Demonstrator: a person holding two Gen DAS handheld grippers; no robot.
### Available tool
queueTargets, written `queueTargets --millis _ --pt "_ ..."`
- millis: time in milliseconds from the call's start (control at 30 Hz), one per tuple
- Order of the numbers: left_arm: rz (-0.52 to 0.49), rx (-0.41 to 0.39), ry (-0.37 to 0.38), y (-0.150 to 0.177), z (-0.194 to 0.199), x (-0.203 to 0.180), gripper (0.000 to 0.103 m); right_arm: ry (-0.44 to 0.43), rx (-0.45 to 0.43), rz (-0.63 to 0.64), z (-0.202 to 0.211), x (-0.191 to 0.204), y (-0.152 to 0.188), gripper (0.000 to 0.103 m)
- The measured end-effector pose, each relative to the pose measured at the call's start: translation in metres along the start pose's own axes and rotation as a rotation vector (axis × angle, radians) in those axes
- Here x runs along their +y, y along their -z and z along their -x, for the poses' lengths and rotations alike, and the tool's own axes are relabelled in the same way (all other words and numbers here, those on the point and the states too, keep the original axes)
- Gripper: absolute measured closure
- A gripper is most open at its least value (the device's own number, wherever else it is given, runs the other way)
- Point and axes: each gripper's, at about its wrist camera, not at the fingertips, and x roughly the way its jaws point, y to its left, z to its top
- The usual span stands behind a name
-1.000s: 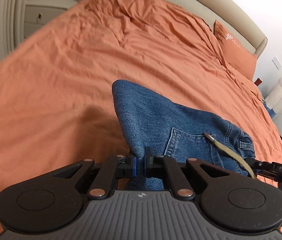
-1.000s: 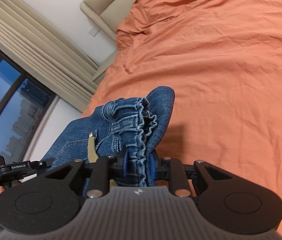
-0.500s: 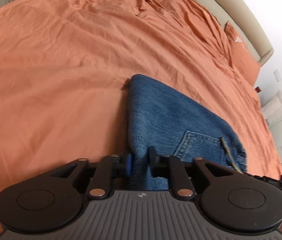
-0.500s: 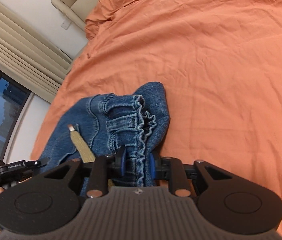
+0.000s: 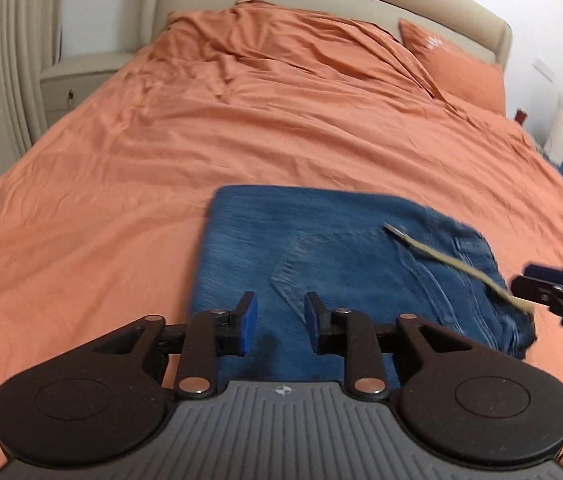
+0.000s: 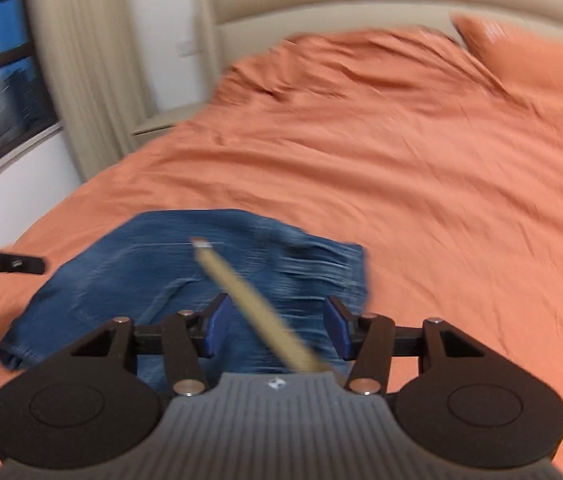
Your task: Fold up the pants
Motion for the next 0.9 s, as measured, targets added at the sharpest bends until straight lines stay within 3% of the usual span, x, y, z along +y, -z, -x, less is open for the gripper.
queueTargets --millis 167,300,500,667,700,767,900 --pt "-0.048 0.056 -0.012 0.019 -0.027 -0.025 0.07 0.073 0.009 0.103 -0.016 0.035 0.013 0.052" --pt "-0.046 0.077 -0.028 0.031 -0.045 -0.023 0.069 0.063 0.084 0.007 -0.035 0.021 0.032 0.05" --pt "-0.073 0.078 -0.055 0.034 -0.046 -0.028 0.068 0.08 0.107 0.001 -0.048 0.02 0.042 0.051" --pt "-0.131 0.028 -0.13 0.029 -0.017 -0.031 0.063 0.069 0.111 -0.029 -0.032 0.021 0.025 0.05" --pt "-0.141 0.004 -0.145 0.027 -0.007 -0.03 0.063 0.068 0.093 -0.032 -0.025 0.022 0.021 0.048" --pt "-0.14 -0.038 -0.175 0.025 0.016 -0.028 0.06 0.069 0.043 -0.035 -0.003 0.027 0.016 0.031" --pt "-0.137 -0.125 -0.238 0.022 0.073 -0.026 0.056 0.07 -0.039 -0.018 0.046 0.043 0.009 0.029"
